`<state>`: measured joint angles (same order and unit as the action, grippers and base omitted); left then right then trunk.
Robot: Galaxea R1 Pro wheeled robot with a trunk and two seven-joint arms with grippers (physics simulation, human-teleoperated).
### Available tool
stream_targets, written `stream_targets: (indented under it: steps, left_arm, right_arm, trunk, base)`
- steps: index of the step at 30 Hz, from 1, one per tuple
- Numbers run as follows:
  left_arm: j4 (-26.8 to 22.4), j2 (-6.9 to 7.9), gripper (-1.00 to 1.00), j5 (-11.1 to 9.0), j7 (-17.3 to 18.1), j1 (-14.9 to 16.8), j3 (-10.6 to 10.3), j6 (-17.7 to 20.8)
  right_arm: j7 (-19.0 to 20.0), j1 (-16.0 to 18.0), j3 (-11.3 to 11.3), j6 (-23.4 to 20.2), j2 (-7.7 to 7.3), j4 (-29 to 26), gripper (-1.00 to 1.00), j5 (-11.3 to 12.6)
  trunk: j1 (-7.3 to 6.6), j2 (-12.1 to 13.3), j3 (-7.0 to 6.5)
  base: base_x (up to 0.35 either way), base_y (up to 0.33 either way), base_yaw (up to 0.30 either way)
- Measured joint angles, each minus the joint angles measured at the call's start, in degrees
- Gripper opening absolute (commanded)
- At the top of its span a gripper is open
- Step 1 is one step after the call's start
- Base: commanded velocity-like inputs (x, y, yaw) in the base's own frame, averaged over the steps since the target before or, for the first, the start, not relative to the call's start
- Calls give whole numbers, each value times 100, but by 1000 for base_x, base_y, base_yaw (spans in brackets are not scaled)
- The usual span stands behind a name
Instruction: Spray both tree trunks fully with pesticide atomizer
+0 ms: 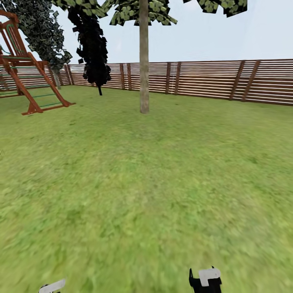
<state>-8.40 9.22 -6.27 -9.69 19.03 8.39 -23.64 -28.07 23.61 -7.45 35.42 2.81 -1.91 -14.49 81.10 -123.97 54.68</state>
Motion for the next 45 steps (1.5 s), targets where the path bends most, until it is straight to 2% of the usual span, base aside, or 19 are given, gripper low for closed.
stream_targets:
  steps: [10,45]
  left_arm:
    - [1,0,-100,0,0,1,0,-3]
    - [1,-8,-100,0,0,-1,-1,-3]
  right_arm:
    - [2,0,5,0,-40,7,100,-7]
    - [2,-1,-1,0,-44,4,100,-12]
  trunk:
    - [0,0,0]
    - [0,0,0]
  base:
    - [345,0,4]
    - [345,0,0]
